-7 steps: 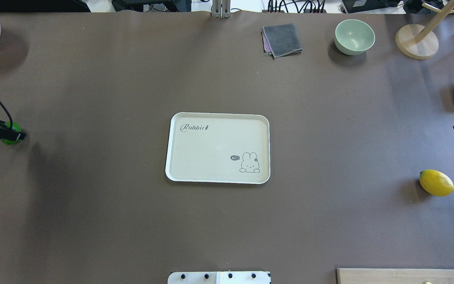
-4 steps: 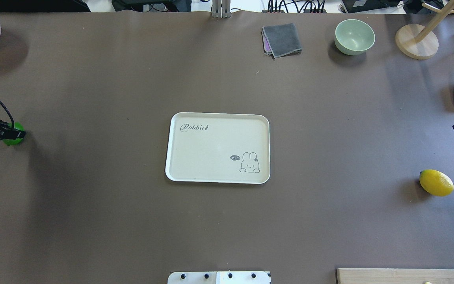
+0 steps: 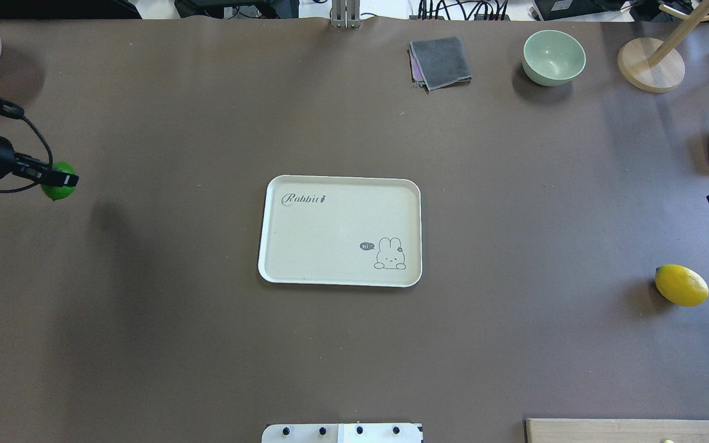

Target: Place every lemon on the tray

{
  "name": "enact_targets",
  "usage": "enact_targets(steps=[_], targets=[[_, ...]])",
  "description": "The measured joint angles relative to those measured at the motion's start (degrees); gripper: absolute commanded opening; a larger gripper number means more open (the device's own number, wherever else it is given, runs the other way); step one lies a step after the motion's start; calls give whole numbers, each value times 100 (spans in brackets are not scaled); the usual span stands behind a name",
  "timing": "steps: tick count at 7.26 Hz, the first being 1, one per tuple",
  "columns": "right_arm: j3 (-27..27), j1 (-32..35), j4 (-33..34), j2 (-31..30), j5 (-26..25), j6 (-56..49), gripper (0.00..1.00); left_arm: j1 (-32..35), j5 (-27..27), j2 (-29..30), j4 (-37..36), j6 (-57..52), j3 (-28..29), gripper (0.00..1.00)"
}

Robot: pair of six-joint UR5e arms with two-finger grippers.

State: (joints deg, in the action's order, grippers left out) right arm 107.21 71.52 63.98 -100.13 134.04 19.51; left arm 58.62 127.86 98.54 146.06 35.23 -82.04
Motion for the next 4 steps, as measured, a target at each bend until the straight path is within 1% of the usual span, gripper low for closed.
enact_targets(steps=[2, 3, 4], targets=[[-4, 2, 0, -14, 15, 6, 100, -531, -138, 664, 9, 1311, -262, 0], [-6, 2, 0, -20, 21, 8, 100, -982, -502, 1024, 8, 1989, -376, 0], [-7, 2, 0, -22, 22, 7, 100, -1536, -1092, 1330, -6, 2495, -429, 0]])
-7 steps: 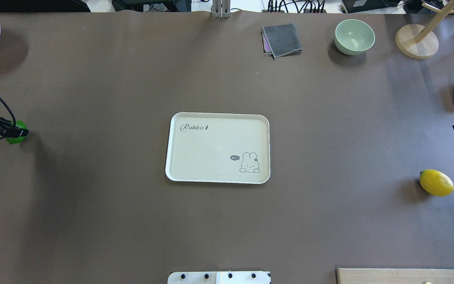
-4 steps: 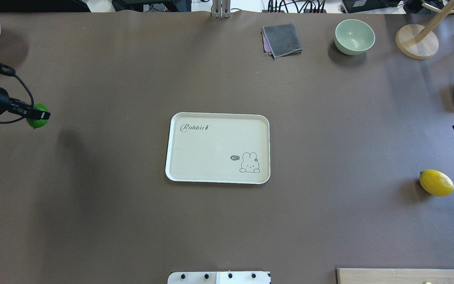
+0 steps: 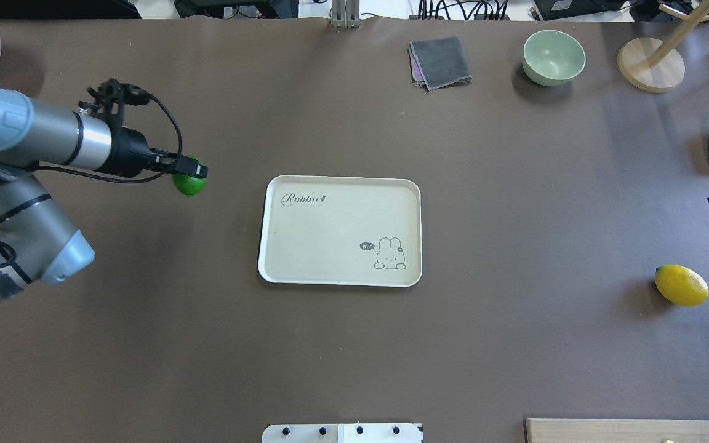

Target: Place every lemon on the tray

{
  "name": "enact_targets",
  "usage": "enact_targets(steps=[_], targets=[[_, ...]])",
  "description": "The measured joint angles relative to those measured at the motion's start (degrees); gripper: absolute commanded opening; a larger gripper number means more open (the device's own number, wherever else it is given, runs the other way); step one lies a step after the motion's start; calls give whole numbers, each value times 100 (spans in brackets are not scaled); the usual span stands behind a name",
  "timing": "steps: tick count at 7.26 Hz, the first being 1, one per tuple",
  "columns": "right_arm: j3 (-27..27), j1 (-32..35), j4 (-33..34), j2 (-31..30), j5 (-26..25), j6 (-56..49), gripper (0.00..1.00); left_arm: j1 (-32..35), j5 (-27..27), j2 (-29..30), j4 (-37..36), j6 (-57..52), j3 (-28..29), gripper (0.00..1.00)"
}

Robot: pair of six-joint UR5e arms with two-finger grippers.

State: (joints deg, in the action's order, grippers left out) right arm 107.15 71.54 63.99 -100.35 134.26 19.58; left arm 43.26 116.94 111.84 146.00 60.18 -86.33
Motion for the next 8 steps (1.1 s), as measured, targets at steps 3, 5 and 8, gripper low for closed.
enact_targets(steps=[3, 5, 8], targets=[[-1, 0, 0, -2, -9, -3, 100, -1161, -1472, 673, -55, 850, 6, 97], [0, 3, -4, -10, -16, -4, 100, -1326, -1863, 742, -53, 886, 9, 98], [15, 25, -50, -133, -259, -291, 100, -1165, -1676, 692, -510, 701, -335, 99]])
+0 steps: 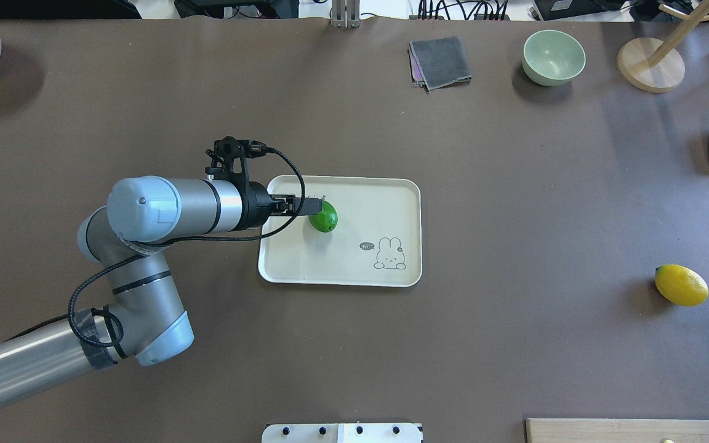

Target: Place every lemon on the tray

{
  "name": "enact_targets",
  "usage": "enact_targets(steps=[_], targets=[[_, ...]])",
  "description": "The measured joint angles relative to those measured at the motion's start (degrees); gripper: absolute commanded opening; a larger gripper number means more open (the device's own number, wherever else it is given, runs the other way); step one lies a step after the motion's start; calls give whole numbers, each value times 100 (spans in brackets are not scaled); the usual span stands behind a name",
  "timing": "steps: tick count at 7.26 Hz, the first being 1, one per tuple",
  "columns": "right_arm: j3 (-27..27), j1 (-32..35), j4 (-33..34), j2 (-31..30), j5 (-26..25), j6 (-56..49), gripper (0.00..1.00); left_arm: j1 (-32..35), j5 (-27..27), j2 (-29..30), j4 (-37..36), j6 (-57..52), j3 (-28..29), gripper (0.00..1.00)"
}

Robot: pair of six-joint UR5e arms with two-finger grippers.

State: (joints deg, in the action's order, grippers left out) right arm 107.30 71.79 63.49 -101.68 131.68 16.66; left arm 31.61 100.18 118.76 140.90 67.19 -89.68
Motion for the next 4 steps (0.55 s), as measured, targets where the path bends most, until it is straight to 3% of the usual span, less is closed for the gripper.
enact_targets(steps=[2, 4], targets=[[28, 68, -56, -308, -97, -722, 100, 829, 1175, -410, -869, -1017, -704, 99], [40, -7, -171, -509, -156, -1342, 100, 1943, 2503, -980, -1157, -2481, -899, 99]])
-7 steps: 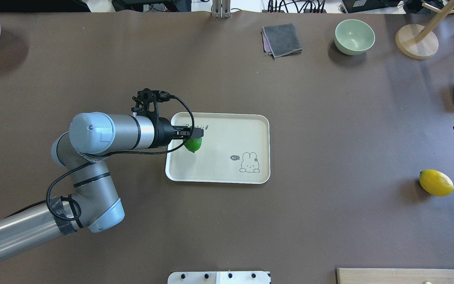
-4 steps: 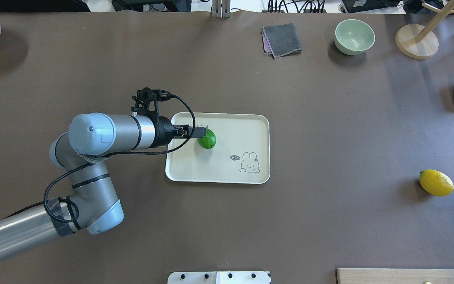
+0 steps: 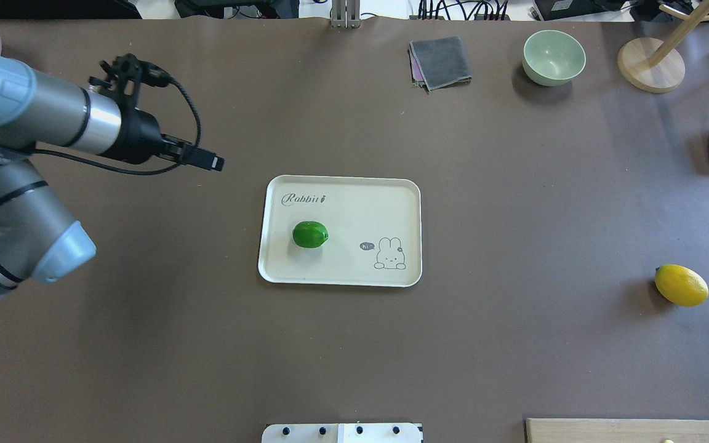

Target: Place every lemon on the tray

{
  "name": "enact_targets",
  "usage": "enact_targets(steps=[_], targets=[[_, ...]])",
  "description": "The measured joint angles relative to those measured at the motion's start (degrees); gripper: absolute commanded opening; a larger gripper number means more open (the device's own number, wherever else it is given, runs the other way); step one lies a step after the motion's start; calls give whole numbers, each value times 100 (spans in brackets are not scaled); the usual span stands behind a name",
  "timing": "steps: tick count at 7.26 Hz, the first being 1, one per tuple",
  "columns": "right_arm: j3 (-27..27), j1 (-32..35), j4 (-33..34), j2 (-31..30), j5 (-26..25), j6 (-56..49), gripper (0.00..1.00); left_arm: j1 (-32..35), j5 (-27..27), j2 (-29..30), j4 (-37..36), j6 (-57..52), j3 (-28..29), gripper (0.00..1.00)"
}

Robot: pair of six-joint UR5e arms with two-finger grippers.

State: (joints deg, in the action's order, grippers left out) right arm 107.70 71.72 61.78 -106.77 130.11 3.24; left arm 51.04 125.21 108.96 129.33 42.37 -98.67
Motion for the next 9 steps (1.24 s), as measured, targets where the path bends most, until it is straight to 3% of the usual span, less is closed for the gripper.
enact_targets(steps=[3, 5, 9], targets=[[-2, -735, -74, 46, -122, -685, 100, 402, 398, -354, -33, -796, -14, 99], [-1, -1285, -165, 65, -566, -233, 100, 413, 407, -399, -22, -814, -34, 99], [-163, -1916, -333, 40, -944, 278, 100, 416, 408, -411, 7, -784, -53, 99]])
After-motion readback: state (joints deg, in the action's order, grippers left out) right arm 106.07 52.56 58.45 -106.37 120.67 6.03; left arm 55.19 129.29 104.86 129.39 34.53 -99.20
